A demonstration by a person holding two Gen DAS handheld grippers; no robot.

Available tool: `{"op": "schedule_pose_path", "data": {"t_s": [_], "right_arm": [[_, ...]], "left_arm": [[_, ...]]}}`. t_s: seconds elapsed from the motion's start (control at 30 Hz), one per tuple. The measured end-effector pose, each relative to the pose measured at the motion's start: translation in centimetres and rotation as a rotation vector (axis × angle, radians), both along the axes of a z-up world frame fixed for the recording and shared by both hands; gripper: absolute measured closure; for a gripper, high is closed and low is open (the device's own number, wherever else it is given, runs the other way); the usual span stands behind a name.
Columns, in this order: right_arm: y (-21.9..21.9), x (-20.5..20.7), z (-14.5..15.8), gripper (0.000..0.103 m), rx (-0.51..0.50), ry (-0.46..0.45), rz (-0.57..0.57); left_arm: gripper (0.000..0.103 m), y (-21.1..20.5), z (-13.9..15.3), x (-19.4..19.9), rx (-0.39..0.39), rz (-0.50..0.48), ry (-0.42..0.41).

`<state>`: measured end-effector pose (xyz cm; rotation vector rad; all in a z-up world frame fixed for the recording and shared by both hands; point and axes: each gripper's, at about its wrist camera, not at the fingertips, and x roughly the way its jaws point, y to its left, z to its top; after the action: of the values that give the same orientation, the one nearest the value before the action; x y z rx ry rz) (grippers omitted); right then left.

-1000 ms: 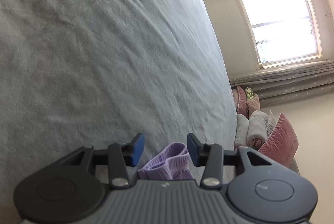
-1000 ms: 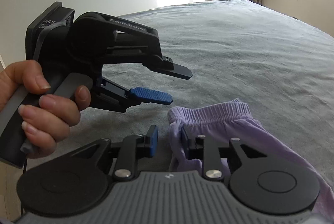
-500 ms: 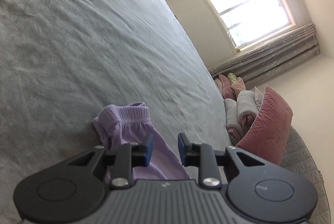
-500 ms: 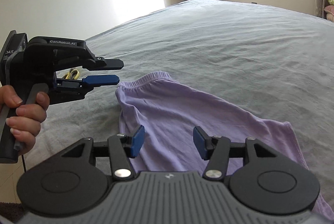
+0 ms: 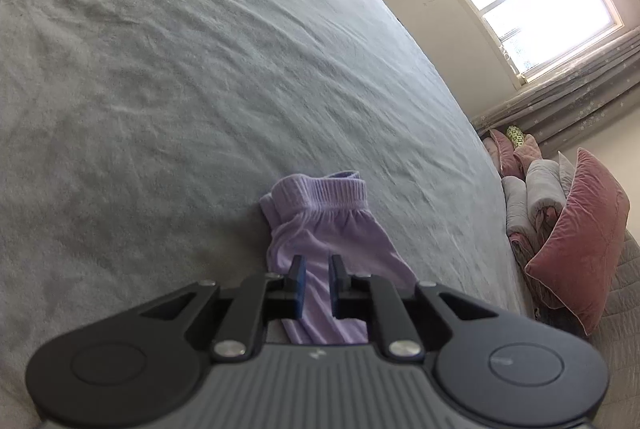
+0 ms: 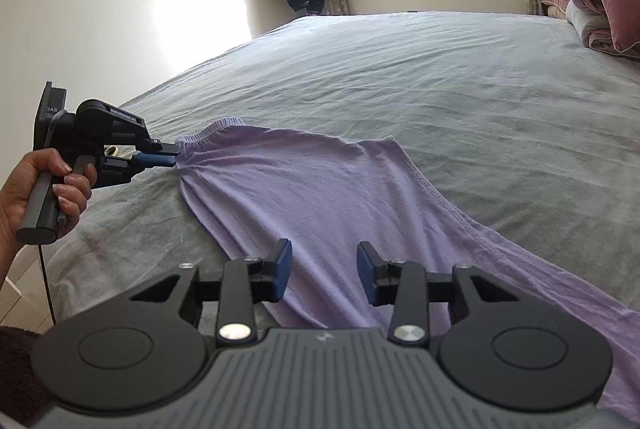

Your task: Fold clothes

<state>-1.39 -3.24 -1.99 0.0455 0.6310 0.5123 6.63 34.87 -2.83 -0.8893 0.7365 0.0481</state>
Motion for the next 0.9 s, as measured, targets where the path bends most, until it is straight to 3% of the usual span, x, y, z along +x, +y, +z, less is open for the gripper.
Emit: {"op": "schedule_pose_path", "data": {"t_s": [0.07,0.13,0.2,0.47,0.67,0.77,0.83,0.9], "right_arm": [[1.0,-0.4,-0.2,0.075,-0.059,-0.029,0.049],[2.1,-0.5,-0.6,0.076,-0.125,-0.055,0.096],[3.0,-0.5,-1.0,0.076,-0.184,-0.076,0.128],[4.5,-0.6,-3.1,0.076,-0.356,-0.113,0.194],[4.8,-0.4,-3.4,0.081,-0.389,-0.125,0.2],[5.0,-0.4,-3.5,0.089,-0.404,-0.134,0.208],[5.1,-0.5,-3.5,0.101,-0.415,-0.14,0.213],[4.8,-0.4,-3.2,0.102,-0.391,-0.141,0.202]], "left_arm": [[0.091,-0.9,0.3,-0.4,-0.036,-0.033,-0.019],[0.084,-1.9,0.0,-0.6,-0.026,-0.057,-0.027],[0.082,-2.5,-1.1,-0.7,-0.016,-0.064,-0.024],[0.075,-3.2,-3.0,1.0,-0.016,-0.087,0.064],[0.076,-3.8,-2.9,1.1,-0.011,-0.076,0.09],[0.077,-3.4,-3.1,0.7,-0.035,-0.062,0.1],[0.081,-3.3,-3.2,0.5,-0.046,-0.054,0.103],[0.083,-3.1,-3.4,0.5,-0.051,-0.051,0.106]]}}
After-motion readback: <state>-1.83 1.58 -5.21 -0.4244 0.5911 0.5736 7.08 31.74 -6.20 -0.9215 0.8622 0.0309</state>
